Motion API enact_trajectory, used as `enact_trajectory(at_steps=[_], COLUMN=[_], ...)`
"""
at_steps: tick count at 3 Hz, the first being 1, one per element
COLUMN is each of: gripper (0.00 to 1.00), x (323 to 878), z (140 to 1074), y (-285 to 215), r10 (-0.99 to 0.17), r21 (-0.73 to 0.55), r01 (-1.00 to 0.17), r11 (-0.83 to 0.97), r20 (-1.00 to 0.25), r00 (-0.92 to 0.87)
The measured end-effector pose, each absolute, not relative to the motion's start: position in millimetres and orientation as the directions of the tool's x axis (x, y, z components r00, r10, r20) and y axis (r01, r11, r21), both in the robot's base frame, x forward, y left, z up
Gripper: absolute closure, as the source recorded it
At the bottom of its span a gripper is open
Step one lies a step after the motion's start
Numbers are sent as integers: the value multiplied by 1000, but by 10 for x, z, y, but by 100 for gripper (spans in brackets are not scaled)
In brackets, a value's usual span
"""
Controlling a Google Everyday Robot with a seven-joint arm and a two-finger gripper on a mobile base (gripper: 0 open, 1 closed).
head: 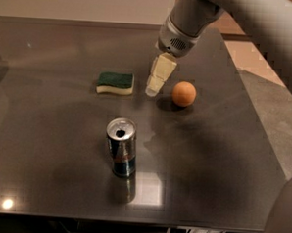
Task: Pick sponge
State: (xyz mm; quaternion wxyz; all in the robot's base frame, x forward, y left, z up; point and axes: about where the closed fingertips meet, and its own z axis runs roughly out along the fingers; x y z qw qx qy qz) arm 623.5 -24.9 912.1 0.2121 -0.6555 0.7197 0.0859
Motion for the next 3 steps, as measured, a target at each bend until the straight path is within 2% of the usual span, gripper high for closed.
enact_trajectory(at_steps=[3], gripper=[0], x=[6612], z=[8586], y=[352], r10=[-930], r21=[-121], r01=[-990], r11=[76], r20=[-366], r00=[-27])
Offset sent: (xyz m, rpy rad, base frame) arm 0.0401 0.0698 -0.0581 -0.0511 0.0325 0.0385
